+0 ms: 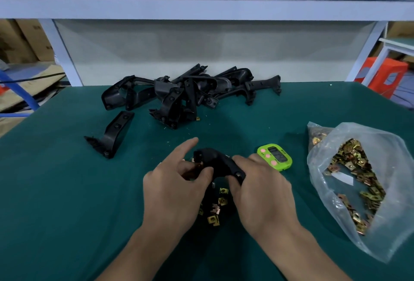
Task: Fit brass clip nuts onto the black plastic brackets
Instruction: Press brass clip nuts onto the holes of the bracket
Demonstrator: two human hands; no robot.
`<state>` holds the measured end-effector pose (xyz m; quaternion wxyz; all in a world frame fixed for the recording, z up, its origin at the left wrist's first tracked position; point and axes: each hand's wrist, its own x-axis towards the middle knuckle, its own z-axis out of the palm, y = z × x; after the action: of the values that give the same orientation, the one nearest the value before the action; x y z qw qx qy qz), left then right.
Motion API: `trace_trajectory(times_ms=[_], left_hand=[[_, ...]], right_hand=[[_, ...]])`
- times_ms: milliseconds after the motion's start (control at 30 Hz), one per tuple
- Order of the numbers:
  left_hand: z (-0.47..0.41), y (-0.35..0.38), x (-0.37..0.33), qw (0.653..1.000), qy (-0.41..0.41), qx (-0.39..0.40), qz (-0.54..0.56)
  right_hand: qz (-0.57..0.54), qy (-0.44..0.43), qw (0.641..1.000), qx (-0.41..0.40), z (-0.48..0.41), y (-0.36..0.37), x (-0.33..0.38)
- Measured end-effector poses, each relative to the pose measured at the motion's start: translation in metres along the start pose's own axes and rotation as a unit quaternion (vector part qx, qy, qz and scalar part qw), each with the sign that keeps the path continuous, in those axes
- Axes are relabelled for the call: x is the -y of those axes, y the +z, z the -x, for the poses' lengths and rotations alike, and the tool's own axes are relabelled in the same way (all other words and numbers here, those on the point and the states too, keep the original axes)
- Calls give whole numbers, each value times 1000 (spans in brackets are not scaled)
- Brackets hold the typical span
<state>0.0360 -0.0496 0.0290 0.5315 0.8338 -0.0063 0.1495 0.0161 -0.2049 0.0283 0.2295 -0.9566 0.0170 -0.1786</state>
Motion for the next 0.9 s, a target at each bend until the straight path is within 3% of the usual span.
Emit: trace_trajectory(times_ms=[167, 267, 367, 533, 733, 900], left_hand=[[-2, -5, 7, 998, 57, 14, 13], [-3, -1, 11, 996, 56, 63, 30], [-7, 3, 19, 993, 66, 87, -52], [-4, 14, 23, 941, 193, 176, -214], [-11, 11, 18, 941, 155, 230, -194], [0, 10, 16, 957, 108, 187, -192]], right_hand=[[-119, 34, 992, 9, 3, 11, 0], [-132, 73, 988, -41, -8, 11, -9], [-153, 137, 975, -90, -17, 3, -22], [-149, 157, 975, -58, -16, 6, -27], [-158, 143, 975, -56, -16, 10, -28], [-160, 138, 975, -66, -17, 10, -30]])
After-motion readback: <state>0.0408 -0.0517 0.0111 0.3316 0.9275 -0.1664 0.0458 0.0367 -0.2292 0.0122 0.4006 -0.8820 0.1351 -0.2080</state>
